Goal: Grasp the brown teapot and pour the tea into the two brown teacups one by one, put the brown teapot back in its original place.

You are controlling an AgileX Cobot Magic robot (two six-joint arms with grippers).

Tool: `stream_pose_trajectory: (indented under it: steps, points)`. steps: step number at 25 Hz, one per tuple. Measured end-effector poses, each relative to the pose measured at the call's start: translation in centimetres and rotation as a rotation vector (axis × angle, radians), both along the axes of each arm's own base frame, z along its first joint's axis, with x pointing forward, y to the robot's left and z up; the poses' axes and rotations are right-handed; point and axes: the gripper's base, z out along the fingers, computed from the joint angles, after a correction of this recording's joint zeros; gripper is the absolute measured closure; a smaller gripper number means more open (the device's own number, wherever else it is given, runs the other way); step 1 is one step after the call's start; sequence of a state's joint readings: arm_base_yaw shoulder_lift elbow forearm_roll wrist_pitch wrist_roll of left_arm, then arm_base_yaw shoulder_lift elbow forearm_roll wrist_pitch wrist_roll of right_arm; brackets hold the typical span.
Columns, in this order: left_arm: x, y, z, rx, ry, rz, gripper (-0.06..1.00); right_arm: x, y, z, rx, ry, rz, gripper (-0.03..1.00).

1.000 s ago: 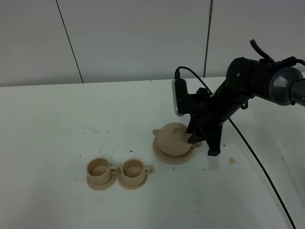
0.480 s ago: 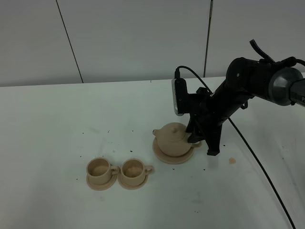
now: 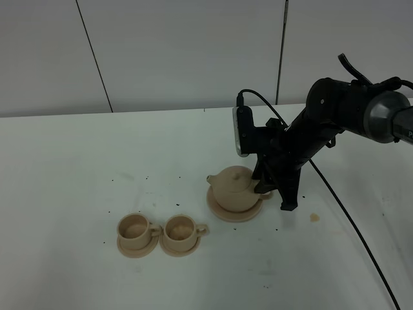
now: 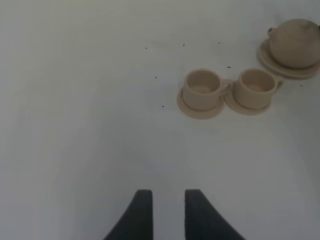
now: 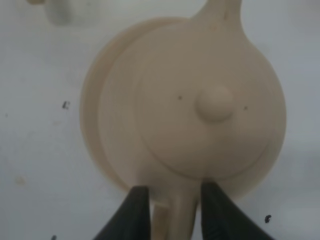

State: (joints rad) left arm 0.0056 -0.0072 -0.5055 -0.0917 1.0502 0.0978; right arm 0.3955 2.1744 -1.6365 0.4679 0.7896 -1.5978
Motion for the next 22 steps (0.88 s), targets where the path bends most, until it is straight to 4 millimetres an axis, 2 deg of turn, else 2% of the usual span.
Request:
stream_pose_trajectory:
  steps: [22]
  points:
    - [0.0, 0.0, 0.0, 0.0, 0.0, 0.0, 0.71, -0.16, -0.12, -0.45, 0.009, -0.002, -0.023, 0.72]
